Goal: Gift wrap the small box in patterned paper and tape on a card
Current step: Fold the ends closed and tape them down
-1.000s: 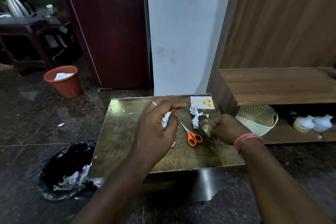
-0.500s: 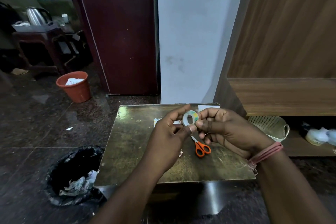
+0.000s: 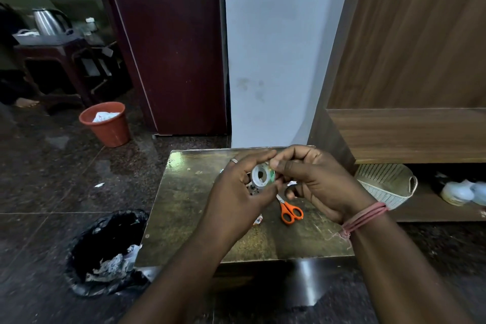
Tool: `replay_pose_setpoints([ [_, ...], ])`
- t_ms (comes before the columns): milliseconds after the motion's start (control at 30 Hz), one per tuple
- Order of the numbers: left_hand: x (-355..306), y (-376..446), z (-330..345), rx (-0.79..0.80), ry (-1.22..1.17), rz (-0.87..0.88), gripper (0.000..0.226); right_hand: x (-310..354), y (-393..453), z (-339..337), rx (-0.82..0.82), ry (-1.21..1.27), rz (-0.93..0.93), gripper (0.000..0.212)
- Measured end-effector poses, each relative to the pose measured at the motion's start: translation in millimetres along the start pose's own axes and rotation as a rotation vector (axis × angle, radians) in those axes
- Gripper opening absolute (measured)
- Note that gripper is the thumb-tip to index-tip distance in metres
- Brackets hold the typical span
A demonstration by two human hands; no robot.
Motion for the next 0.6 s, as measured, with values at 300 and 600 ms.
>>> replay_pose_setpoints([
  [300,-1,3,-13,-0.012,-0.274,-0.259,0.019,4,5,9,-0.113,0.144,-0.147,0.007],
  [600,-5,3,-7,0.035,-0.653,-0.364,0.025,-9,11,15,-0.212,0.106,-0.077,0.017],
])
Point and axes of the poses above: each hand's wrist, its own y-axis towards the middle knuckle, its own z-axis out of the palm, x = y × z, the point moved 2 cm from there along y, towards the middle knuckle, and after that the axes turned 4 degrees about -y, right-handed, at the moved point
